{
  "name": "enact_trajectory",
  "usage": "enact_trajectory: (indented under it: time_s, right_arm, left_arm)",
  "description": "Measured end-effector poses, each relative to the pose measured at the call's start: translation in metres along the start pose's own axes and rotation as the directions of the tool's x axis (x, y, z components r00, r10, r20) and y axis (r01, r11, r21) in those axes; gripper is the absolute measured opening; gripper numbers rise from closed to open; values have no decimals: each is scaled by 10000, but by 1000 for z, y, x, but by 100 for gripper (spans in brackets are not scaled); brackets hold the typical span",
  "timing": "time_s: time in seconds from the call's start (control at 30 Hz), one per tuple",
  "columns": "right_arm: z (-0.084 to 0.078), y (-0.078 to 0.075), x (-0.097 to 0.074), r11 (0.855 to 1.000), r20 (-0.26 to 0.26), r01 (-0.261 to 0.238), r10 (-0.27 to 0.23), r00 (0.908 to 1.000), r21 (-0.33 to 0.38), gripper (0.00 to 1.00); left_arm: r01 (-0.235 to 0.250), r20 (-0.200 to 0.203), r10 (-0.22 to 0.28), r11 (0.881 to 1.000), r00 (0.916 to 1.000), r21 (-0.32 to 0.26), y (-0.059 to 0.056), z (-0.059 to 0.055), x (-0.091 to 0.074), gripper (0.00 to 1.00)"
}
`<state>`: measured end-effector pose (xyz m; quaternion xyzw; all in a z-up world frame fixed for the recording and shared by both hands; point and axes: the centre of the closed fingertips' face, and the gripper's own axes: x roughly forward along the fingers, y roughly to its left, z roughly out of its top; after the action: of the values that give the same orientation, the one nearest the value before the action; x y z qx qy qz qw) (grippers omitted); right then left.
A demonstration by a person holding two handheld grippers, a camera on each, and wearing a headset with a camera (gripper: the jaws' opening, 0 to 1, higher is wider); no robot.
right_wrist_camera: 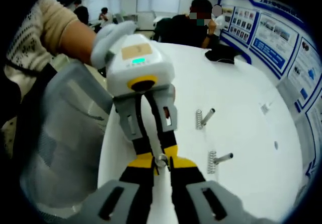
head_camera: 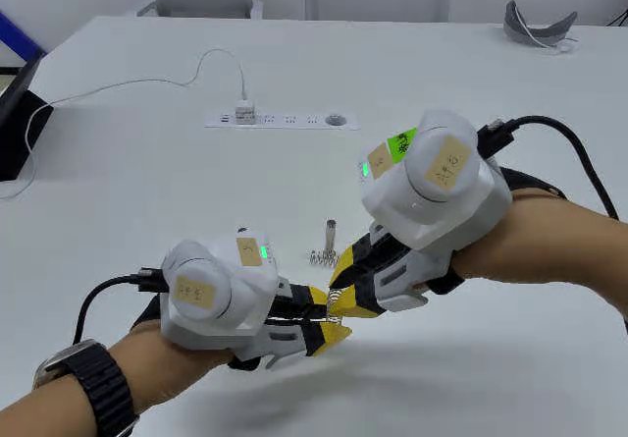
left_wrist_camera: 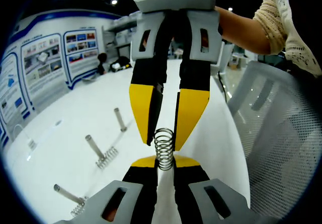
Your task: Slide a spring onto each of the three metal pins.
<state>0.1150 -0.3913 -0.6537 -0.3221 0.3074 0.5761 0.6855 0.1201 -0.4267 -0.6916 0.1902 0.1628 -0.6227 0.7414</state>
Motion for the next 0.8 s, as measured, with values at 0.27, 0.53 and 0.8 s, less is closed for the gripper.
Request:
enact_trajectory:
  time_s: [0.27,0.53,0.8]
  right_arm:
    - [-2,0,3,9999,8,-8,7,10000,158,12]
    - [-3,-3,3,9994,-15,71,-71,10000,352,12]
    - [-8,-9,-3,9983,-112,272,-267,9996,509,12]
  left_arm:
    - [37,126,-37,10000,9999,-56,-1,2,1,11]
    - [-221,213,225,9996,9995,-197,5,2,0,19]
    - [-316,293,332,9980,9990,-543,8,-1,-4,27]
